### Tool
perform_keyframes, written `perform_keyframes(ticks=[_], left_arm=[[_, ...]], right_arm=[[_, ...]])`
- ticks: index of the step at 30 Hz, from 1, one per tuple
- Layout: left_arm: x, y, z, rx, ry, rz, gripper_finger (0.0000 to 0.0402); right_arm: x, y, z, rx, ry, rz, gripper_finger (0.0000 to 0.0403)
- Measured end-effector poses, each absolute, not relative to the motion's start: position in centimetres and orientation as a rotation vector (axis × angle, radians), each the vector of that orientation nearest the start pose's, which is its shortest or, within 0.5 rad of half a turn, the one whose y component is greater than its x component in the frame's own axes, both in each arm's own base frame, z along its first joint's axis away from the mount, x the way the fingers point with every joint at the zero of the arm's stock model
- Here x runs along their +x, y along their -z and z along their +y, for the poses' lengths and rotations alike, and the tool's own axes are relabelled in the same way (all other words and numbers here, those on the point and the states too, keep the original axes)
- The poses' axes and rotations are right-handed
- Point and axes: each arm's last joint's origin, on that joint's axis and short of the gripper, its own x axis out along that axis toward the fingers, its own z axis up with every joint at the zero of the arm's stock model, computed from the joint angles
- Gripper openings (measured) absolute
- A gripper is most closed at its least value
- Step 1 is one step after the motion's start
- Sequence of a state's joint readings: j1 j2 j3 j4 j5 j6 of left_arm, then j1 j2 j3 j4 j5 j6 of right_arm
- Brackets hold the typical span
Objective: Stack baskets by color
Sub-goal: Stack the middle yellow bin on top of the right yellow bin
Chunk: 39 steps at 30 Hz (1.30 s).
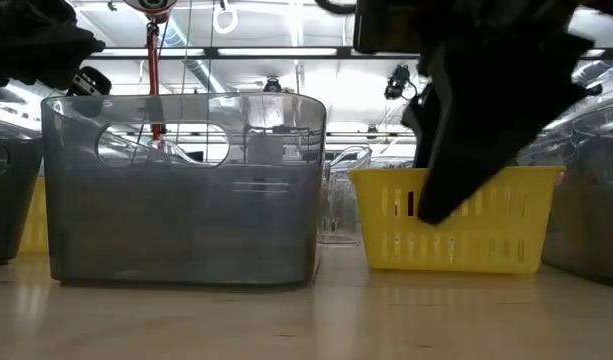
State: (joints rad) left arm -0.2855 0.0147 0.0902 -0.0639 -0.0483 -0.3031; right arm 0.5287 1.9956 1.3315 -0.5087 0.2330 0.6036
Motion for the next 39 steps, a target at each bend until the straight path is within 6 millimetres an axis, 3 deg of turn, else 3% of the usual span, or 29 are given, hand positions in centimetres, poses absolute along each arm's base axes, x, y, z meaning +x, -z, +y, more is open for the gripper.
perform_keyframes(ticks=[6,17,24,39], left_arm=[[8.9,-18.7,-2.5,-0.304,0.237,0.025,0.0037],[8.9,-18.7,-2.5,-0.304,0.237,0.025,0.0033],[8.9,-18.7,-2.5,-0.304,0.237,0.025,0.0038],[8.9,-18.7,-2.5,-0.304,0.237,0.025,0.0031]], right_arm=[[34.7,-15.2,19.1,0.112,0.083,1.112,0.0118],[34.9,-15.2,18.6,0.150,0.081,1.130,0.0008],[34.7,-15.8,18.3,0.148,0.082,1.137,0.0009],[33.2,-19.8,17.7,0.114,0.056,1.098,0.0006]])
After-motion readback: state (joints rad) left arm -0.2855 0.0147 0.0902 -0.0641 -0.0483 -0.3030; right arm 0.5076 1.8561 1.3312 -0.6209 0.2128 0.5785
